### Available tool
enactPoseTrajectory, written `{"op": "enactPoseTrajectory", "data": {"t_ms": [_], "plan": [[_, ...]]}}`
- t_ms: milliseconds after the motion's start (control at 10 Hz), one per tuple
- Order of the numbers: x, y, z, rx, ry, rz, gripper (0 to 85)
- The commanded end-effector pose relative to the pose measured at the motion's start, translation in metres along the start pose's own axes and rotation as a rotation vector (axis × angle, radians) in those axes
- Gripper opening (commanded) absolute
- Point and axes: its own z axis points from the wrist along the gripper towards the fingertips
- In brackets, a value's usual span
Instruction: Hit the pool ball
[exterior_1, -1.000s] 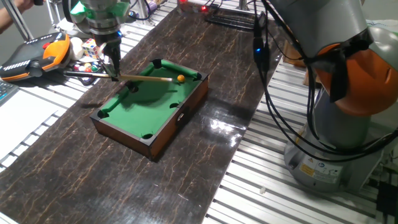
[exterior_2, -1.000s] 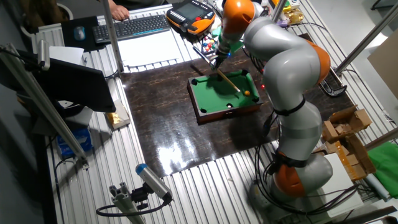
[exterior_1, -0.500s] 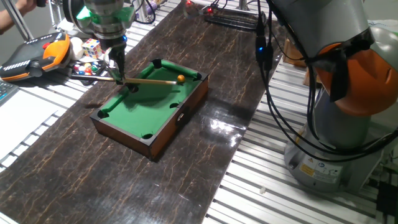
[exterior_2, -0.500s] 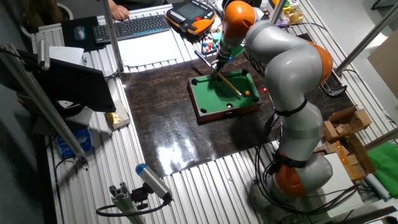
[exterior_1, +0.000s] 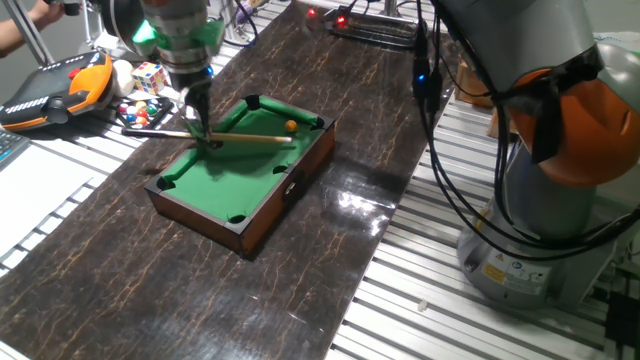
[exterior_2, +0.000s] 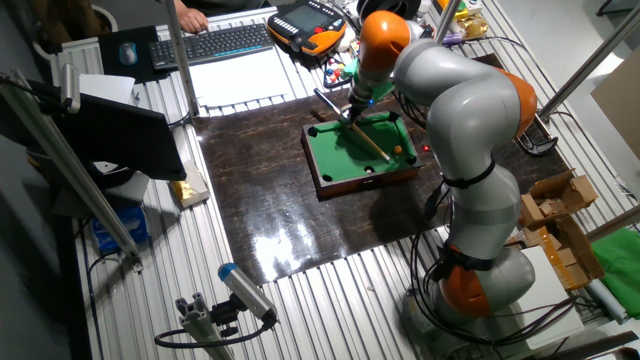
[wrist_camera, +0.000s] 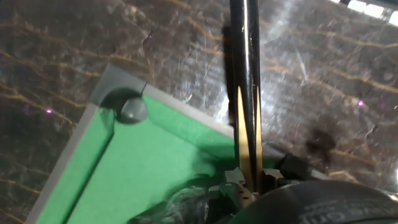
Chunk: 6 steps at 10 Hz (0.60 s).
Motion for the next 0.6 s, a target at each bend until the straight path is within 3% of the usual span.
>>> {"op": "enactPoseTrajectory", "data": {"t_ms": [0,500], "plan": [[0.0003,-0.0002,0.0006,0.003,0.007,0.0,4.0],[0.0044,0.0039,0.009,0.019,-0.002,0.0,9.7]]}}
